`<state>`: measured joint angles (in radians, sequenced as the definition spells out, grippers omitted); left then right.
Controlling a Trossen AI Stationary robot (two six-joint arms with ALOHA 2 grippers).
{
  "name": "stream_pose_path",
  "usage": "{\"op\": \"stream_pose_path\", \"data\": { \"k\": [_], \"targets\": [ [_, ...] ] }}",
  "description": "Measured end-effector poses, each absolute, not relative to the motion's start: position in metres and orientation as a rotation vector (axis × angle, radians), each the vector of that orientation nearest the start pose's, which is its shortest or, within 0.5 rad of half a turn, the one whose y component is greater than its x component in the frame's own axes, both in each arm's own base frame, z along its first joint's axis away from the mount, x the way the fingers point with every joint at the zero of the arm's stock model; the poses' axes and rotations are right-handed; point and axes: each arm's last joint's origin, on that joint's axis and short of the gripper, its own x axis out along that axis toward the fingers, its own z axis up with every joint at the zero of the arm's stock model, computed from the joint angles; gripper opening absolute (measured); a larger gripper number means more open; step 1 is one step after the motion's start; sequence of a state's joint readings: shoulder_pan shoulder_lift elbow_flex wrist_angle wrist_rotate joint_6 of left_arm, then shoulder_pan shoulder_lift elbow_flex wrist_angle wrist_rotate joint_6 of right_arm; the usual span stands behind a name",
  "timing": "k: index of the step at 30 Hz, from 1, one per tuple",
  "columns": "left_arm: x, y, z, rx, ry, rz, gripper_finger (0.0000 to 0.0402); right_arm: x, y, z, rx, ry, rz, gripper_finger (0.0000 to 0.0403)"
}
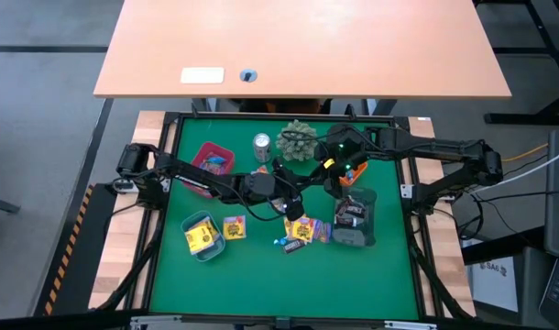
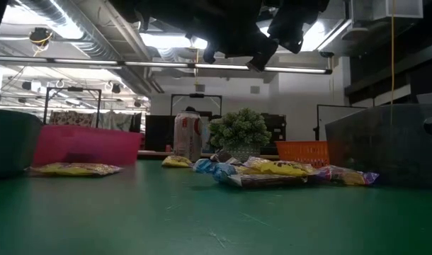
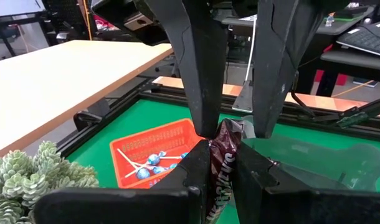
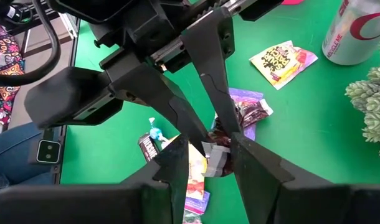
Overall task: Sort candy
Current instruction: Put the brown chocolate candy into the black bin
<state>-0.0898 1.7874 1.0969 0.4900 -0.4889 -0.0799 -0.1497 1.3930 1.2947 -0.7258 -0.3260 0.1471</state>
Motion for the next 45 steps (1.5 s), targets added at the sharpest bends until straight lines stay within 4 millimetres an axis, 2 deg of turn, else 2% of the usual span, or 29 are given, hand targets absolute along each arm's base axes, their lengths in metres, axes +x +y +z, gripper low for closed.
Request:
{"op": "stream_pose_path", "data": {
  "k": [33,37,43,45],
  "targets": [
    [0.3949,-0.0288,0.2349,-0.024,0.158,0.386,0.0039,0.2836,-0.0334,0.3271,0.294,0.842,0.124,0.0118],
    [0.3949,-0.0279,0.2350,-0.025,0.156,0.388,0.0039,0.2837,-0.0334,0.3272,0.294,0.841,0.124,0.0095],
    [0.3949,-0.0279,0.2350,-0.024,0.157,0.389,0.0039,0.2836,-0.0334,0.3273,0.293,0.840,0.125,0.0021],
    [0.3949,-0.0279,0.2350,-0.023,0.157,0.389,0.0039,0.2835,-0.0334,0.3274,0.293,0.840,0.125,0.0008]
  ]
}}
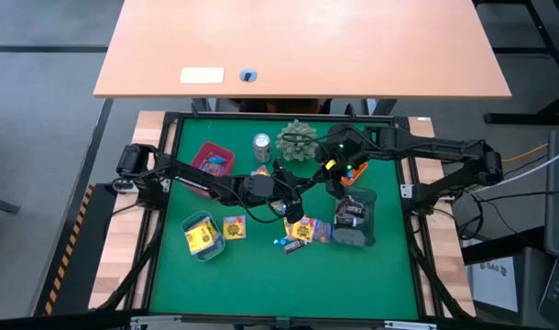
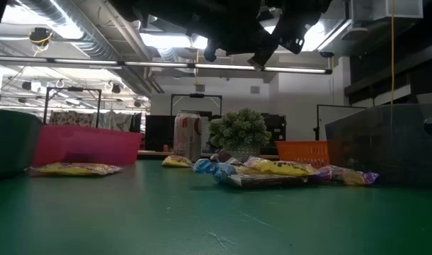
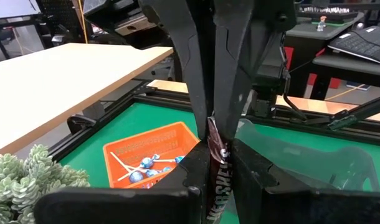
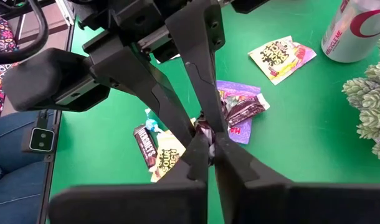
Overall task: Sort candy
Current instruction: Put the brown chocolate candy into the black bin
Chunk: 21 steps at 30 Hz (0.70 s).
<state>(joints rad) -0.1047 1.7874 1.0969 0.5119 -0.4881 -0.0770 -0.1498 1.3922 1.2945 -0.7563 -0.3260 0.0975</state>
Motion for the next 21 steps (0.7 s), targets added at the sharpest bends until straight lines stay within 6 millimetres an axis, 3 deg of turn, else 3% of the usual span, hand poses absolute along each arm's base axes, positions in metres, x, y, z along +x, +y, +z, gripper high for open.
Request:
{"op": "stream_pose_path", "data": {
  "k": [10,21],
  "targets": [
    [0.3950,-0.0264,0.2350,-0.023,0.156,0.392,0.0043,0.2835,-0.0335,0.3274,0.294,0.840,0.124,0.0006],
    [0.3951,-0.0260,0.2352,-0.024,0.158,0.395,0.0147,0.2808,-0.0333,0.3249,0.301,0.877,0.122,0.0001]
  ]
}}
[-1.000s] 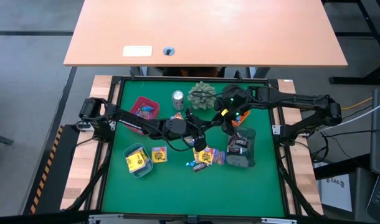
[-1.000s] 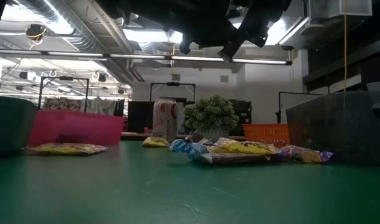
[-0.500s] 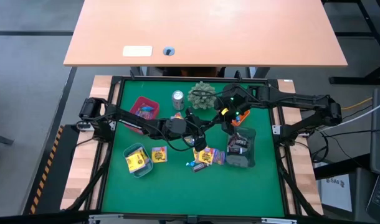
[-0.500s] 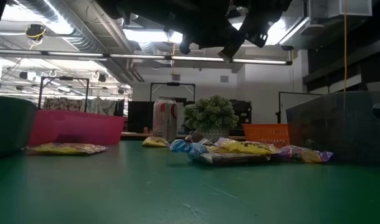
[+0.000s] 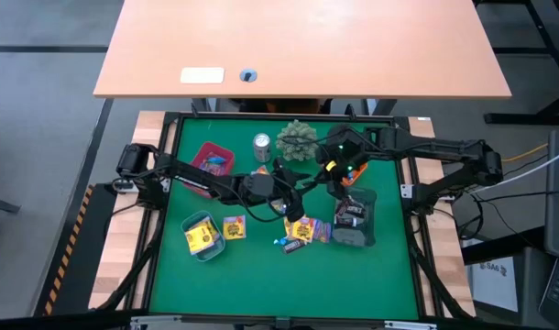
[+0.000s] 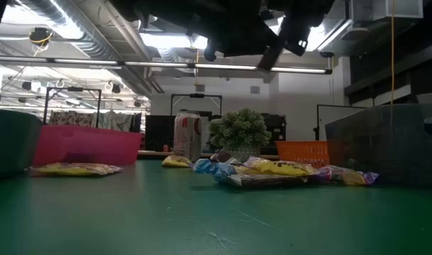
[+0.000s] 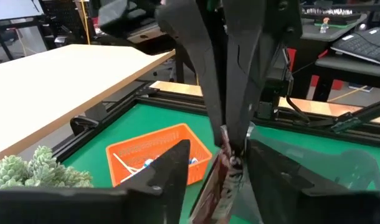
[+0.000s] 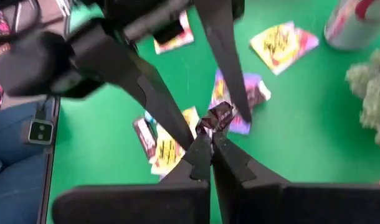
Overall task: Sort candy
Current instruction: Put the brown chocolate candy into the black bin
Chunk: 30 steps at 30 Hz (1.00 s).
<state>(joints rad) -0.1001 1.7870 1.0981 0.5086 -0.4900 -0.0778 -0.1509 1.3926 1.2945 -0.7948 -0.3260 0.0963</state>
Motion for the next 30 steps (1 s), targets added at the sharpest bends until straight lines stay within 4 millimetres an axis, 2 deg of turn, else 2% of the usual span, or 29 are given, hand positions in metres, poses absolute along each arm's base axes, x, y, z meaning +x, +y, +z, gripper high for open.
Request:
{"op": "stream_pose_path", "data": {
  "k": [5,17,26,30],
  "targets": [
    [0.394,-0.026,0.232,-0.013,0.191,0.396,0.0167,0.270,-0.032,0.317,0.333,1.019,0.111,0.0001],
    [0.390,-0.026,0.218,0.036,0.343,0.397,0.0169,0.232,-0.024,0.305,0.469,1.428,0.125,0.0001],
    [0.390,-0.026,0.217,0.044,0.353,0.396,0.0169,0.229,-0.024,0.305,0.479,1.463,0.119,0.0001],
    [0.389,-0.025,0.215,0.052,0.383,0.397,0.0169,0.229,-0.024,0.305,0.477,1.464,0.116,0.0020]
  ]
}}
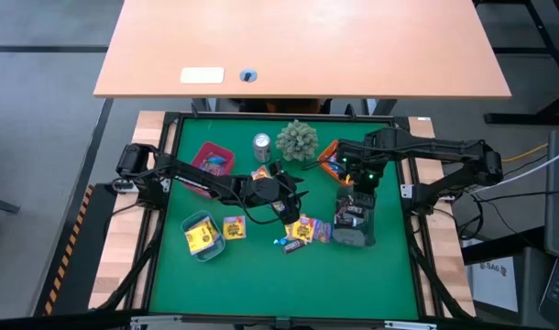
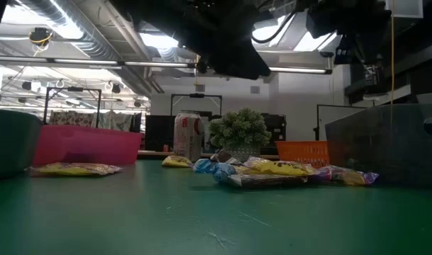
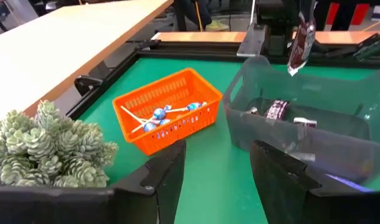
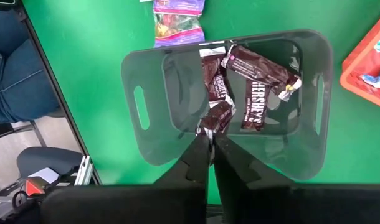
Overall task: Sort candy
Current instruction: Put the brown chocolate candy into the black bin, then put the yellow candy into the blue transparent bin
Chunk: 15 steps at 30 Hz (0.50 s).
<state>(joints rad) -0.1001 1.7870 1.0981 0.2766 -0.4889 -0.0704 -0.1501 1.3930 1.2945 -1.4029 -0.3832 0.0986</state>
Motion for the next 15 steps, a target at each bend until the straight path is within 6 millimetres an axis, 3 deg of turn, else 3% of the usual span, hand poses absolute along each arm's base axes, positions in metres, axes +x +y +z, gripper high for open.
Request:
{"op": "stream_pose_path", "data": {
  "k": [8,15],
  "targets": [
    [0.371,-0.027,0.227,0.002,0.497,0.309,0.0169,0.229,-0.024,0.304,0.459,1.464,0.096,0.0096],
    [0.331,-0.029,0.233,-0.160,0.826,0.184,0.0169,0.230,-0.025,0.304,0.435,1.459,0.072,0.0132]
  ]
}}
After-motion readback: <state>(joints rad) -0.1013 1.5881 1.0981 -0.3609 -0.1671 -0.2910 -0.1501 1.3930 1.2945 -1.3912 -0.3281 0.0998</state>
